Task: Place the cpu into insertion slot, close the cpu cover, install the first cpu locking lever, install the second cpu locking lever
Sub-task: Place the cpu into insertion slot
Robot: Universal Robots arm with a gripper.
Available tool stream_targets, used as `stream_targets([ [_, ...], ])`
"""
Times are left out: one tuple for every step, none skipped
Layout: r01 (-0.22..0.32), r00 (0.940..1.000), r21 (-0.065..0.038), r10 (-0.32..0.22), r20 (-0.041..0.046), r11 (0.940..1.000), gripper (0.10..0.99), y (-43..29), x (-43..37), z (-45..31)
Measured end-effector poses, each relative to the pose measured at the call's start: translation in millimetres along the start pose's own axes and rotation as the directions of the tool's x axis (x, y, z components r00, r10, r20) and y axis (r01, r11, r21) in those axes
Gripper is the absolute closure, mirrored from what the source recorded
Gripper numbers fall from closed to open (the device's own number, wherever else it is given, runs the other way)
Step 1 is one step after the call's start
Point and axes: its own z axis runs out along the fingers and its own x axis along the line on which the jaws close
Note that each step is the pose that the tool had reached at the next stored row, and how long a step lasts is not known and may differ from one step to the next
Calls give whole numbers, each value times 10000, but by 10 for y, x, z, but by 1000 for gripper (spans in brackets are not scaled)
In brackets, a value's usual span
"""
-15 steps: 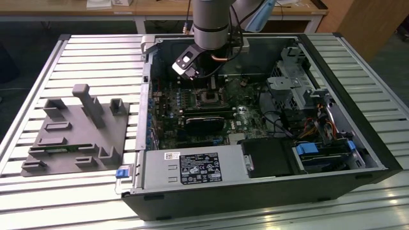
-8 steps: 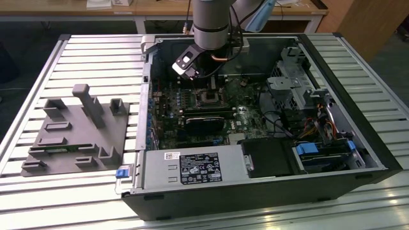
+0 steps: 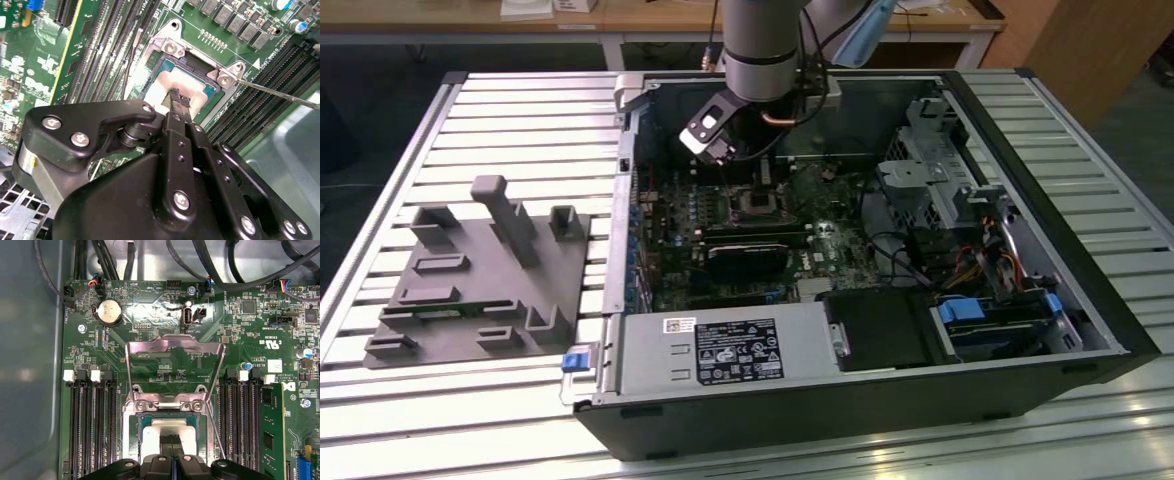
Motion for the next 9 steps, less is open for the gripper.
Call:
stream_targets([
  [0,10000,2,0,3,10000,980,1,-1,-17],
  [0,10000,1,0,2,10000,980,2,-2,-33],
  [0,10000,2,0,3,10000,980,3,-2,-51],
  [0,10000,2,0,4,10000,980,4,-3,-71],
  [0,10000,3,0,4,10000,980,5,-4,-90],
  [0,10000,3,0,4,10000,980,6,-4,-107],
  [0,10000,2,0,3,10000,980,7,-5,-124],
  [0,10000,2,0,4,10000,980,9,-5,-145],
  [0,10000,3,0,4,10000,980,10,-6,-168],
])
